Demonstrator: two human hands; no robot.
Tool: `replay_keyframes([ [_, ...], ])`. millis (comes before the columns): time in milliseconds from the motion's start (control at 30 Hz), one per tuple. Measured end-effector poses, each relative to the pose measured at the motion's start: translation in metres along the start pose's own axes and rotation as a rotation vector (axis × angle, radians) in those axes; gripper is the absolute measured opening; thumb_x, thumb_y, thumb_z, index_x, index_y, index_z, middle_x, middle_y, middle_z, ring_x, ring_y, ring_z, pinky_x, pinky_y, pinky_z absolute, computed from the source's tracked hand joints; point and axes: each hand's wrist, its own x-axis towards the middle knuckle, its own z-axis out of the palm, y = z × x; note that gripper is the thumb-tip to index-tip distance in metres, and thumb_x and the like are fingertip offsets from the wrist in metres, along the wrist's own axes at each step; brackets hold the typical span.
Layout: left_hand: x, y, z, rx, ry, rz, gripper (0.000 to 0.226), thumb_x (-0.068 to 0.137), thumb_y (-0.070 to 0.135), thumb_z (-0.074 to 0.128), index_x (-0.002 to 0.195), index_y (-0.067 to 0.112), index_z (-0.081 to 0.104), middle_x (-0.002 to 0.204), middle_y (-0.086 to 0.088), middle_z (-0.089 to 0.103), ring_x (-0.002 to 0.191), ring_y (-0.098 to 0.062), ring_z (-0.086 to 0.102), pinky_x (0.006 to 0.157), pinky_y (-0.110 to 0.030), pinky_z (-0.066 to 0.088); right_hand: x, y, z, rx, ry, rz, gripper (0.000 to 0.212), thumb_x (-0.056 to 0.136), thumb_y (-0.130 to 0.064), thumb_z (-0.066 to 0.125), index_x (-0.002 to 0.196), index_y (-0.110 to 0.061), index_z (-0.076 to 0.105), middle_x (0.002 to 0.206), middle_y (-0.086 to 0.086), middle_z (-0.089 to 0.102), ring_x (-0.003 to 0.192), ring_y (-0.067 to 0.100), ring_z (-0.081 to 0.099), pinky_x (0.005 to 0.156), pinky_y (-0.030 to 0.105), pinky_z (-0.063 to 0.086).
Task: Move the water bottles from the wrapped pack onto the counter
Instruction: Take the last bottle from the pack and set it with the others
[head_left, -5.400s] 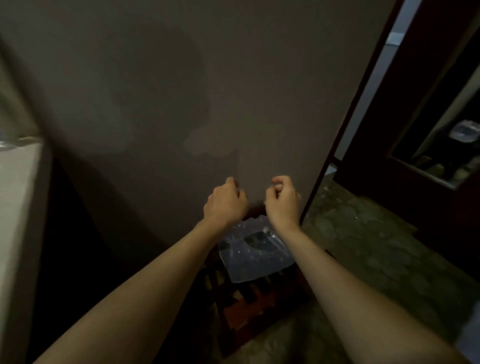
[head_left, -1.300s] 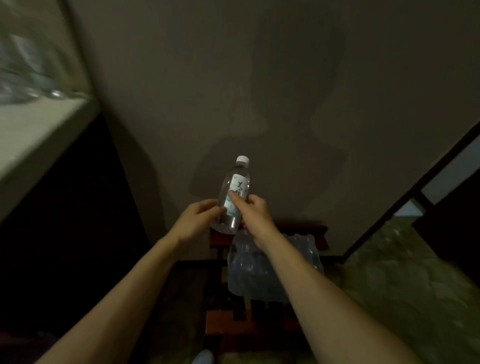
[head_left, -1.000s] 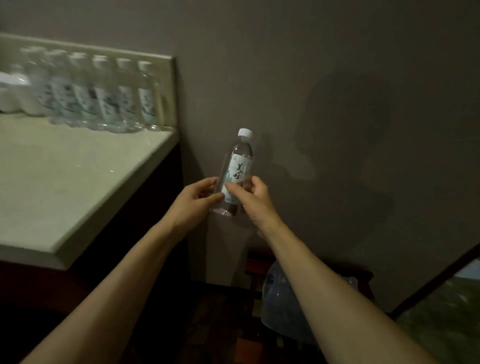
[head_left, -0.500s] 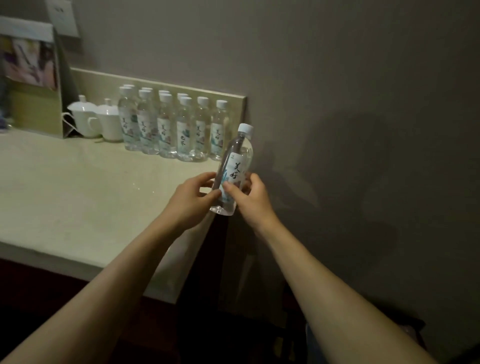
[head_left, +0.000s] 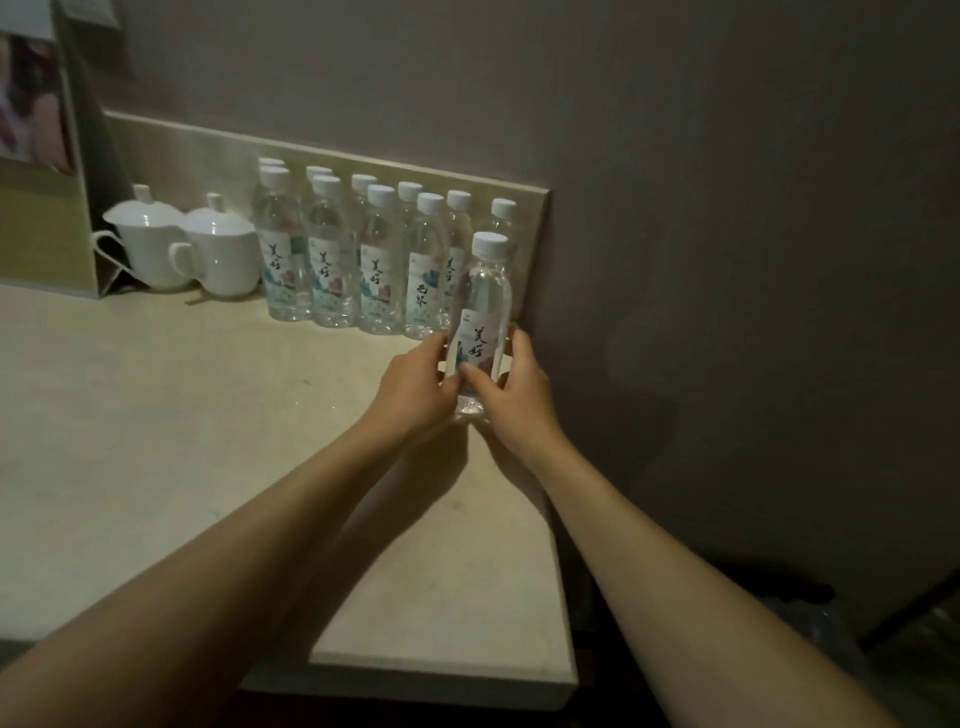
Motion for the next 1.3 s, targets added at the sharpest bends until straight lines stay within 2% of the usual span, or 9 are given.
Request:
replay_keyframes([
  [200, 0.023, -0.007, 0.004, 0.146, 0.065, -0.002, 0.037, 0.095, 0.019, 0.057, 0.133, 0.016, 0.054, 0.117, -0.01, 0.066, 0.106, -0.027, 0.061, 0.082, -0.032, 0.046, 0.02, 0.004, 0.017, -0.109, 0.046, 0.009, 0.037, 0.087, -0.024, 0.067, 0.116, -0.011, 0.049, 0.109, 0.008, 0.065, 0.101, 0.026, 0.063, 0.088, 0.044, 0.052],
  [300, 0.036, -0.01, 0.007, 0.191, 0.064, -0.043, 0.032, 0.095, 0.021, 0.057, 0.125, 0.01, 0.058, 0.113, -0.013, 0.066, 0.103, -0.03, 0.062, 0.083, -0.038, 0.048, 0.03, 0.007, 0.02, -0.156, 0.066, 0.016, 0.036, 0.087, -0.027, 0.067, 0.112, -0.009, 0.048, 0.111, 0.012, 0.065, 0.103, 0.028, 0.063, 0.087, 0.041, 0.052],
  [433, 0.054, -0.016, 0.014, 0.136, 0.123, -0.171, 0.028, 0.093, 0.026, 0.062, 0.11, 0.005, 0.054, 0.103, -0.012, 0.064, 0.096, -0.031, 0.062, 0.07, -0.036, 0.046, 0.047, 0.012, 0.024, -0.238, 0.078, 0.009, 0.03, 0.087, -0.03, 0.067, 0.098, -0.014, 0.044, 0.108, 0.012, 0.065, 0.101, 0.031, 0.062, 0.078, 0.033, 0.046],
  [567, 0.071, -0.02, 0.018, 0.183, 0.117, -0.156, 0.022, 0.094, 0.025, 0.059, 0.101, 0.005, 0.063, 0.095, -0.013, 0.066, 0.089, -0.03, 0.063, 0.072, -0.037, 0.05, 0.064, 0.016, 0.028, -0.346, 0.073, 0.017, 0.039, 0.089, -0.035, 0.063, 0.109, -0.006, 0.045, 0.12, 0.019, 0.055, 0.107, 0.038, 0.057, 0.086, 0.043, 0.048],
  [667, 0.084, -0.022, 0.019, 0.31, 0.062, -0.089, 0.019, 0.093, 0.019, 0.059, 0.089, 0.003, 0.067, 0.087, -0.015, 0.068, 0.083, -0.032, 0.066, 0.072, -0.038, 0.053, 0.075, 0.019, 0.03, -0.418, 0.082, 0.023, 0.042, 0.09, -0.04, 0.06, 0.111, -0.007, 0.045, 0.121, 0.016, 0.048, 0.106, 0.039, 0.056, 0.083, 0.043, 0.045],
  [833, 0.097, -0.024, 0.023, 0.537, -0.05, 0.026, 0.016, 0.087, 0.01, 0.062, 0.1, 0.01, 0.071, 0.09, -0.009, 0.068, 0.083, -0.026, 0.067, 0.076, -0.037, 0.057, 0.094, 0.024, 0.033, -0.452, 0.057, 0.053, 0.045, 0.091, -0.043, 0.057, 0.116, -0.008, 0.043, 0.124, 0.017, 0.046, 0.108, 0.041, 0.056, 0.081, 0.041, 0.043],
  [1033, 0.107, -0.023, 0.026, 0.661, -0.034, 0.089, 0.017, 0.09, 0.013, 0.057, 0.102, 0.012, 0.069, 0.096, -0.009, 0.068, 0.089, -0.026, 0.066, 0.074, -0.033, 0.05, 0.11, 0.025, 0.037, -0.492, 0.05, 0.077, 0.045, 0.093, -0.042, 0.054, 0.12, -0.007, 0.041, 0.127, 0.019, 0.046, 0.11, 0.043, 0.055, 0.083, 0.044, 0.044],
  [1133, 0.113, -0.026, 0.029, 0.705, -0.05, 0.092, 0.019, 0.091, 0.015, 0.057, 0.107, 0.013, 0.066, 0.099, -0.008, 0.069, 0.092, -0.026, 0.066, 0.073, -0.032, 0.049, 0.116, 0.026, 0.036, -0.476, 0.039, 0.075, 0.046, 0.093, -0.041, 0.055, 0.121, -0.008, 0.042, 0.127, 0.018, 0.047, 0.111, 0.041, 0.054, 0.082, 0.04, 0.042],
  [1300, 0.12, -0.033, 0.033, 0.729, -0.053, 0.096, 0.023, 0.092, 0.016, 0.053, 0.113, 0.011, 0.063, 0.104, -0.01, 0.069, 0.097, -0.029, 0.066, 0.078, -0.037, 0.052, 0.12, 0.025, 0.038, -0.45, 0.061, 0.09, 0.052, 0.092, -0.038, 0.058, 0.129, -0.007, 0.04, 0.133, 0.016, 0.048, 0.118, 0.037, 0.053, 0.091, 0.044, 0.046],
])
